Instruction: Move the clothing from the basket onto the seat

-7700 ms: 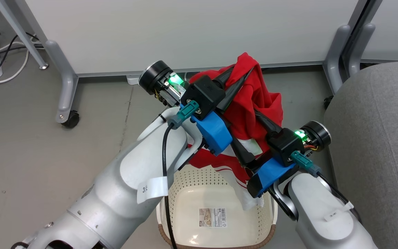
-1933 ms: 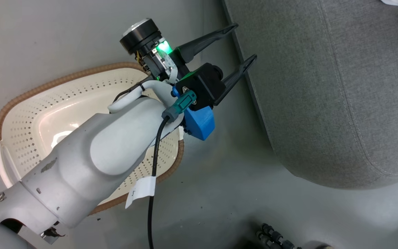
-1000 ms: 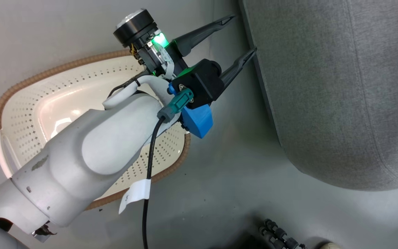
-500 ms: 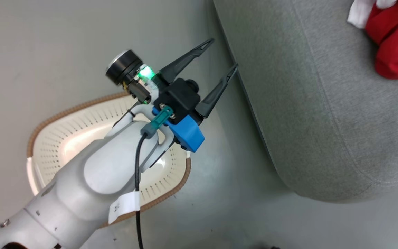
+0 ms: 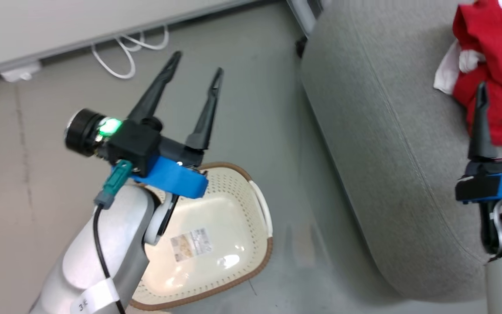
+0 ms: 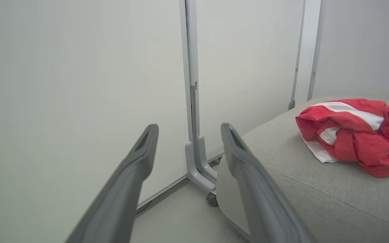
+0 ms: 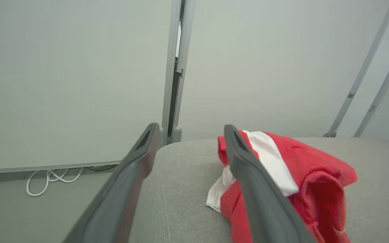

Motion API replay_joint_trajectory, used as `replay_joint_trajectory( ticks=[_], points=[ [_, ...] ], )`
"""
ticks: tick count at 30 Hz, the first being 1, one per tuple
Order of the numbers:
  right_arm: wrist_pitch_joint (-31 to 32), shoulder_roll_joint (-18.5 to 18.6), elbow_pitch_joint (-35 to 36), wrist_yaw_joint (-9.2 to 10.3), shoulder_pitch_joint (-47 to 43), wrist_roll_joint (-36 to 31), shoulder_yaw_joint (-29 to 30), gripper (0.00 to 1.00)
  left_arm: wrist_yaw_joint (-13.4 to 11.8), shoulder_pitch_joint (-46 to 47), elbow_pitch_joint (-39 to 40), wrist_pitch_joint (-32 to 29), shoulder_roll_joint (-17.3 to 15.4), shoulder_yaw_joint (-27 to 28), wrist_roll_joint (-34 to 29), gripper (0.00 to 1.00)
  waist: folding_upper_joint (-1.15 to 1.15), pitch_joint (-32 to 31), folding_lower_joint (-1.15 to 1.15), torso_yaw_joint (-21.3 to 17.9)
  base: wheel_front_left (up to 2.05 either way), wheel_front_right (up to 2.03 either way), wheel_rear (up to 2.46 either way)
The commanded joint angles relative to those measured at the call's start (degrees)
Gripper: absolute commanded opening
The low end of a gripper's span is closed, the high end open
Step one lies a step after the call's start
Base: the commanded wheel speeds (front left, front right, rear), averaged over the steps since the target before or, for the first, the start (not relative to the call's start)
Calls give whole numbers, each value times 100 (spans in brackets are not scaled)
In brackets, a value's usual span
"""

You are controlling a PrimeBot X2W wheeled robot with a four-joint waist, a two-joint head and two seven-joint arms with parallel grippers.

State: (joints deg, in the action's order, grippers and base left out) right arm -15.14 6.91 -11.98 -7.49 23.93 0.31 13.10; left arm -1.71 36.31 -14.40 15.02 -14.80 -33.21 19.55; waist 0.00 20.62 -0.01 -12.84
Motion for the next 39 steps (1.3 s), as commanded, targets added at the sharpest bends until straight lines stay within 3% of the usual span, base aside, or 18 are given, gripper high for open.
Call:
replay_joint_trajectory(
  ticks=[1, 9, 19, 29, 39],
  points=[
    [-1, 4, 7, -1, -138, 17, -110, 100, -1, -201, 41, 20, 28, 177, -65, 100, 0, -372, 1, 352, 0, 0, 0],
    [-1, -15, -61, -1, -231, 38, -687, 100, 141, -1143, 185, 19, 371, 1493, -443, 100, 0, -933, 1, 805, 0, 0, 0],
    [-1, -147, -60, -1, -604, 147, -971, 100, 425, -2024, 299, 20, 815, 2601, -950, 100, 0, -1455, 1, 1248, 0, 0, 0],
    [-1, -307, -108, -1, -1212, 256, -1009, 100, 645, -2687, 555, 20, 1080, 3177, -1223, 100, 0, -1682, 1, 1324, 0, 0, 0],
    [-1, -369, -212, -1, -1844, 325, -920, 100, 835, -3175, 451, 21, 1184, 3343, -1158, 100, 0, -1896, 1, 1391, 0, 0, 0]
  ],
)
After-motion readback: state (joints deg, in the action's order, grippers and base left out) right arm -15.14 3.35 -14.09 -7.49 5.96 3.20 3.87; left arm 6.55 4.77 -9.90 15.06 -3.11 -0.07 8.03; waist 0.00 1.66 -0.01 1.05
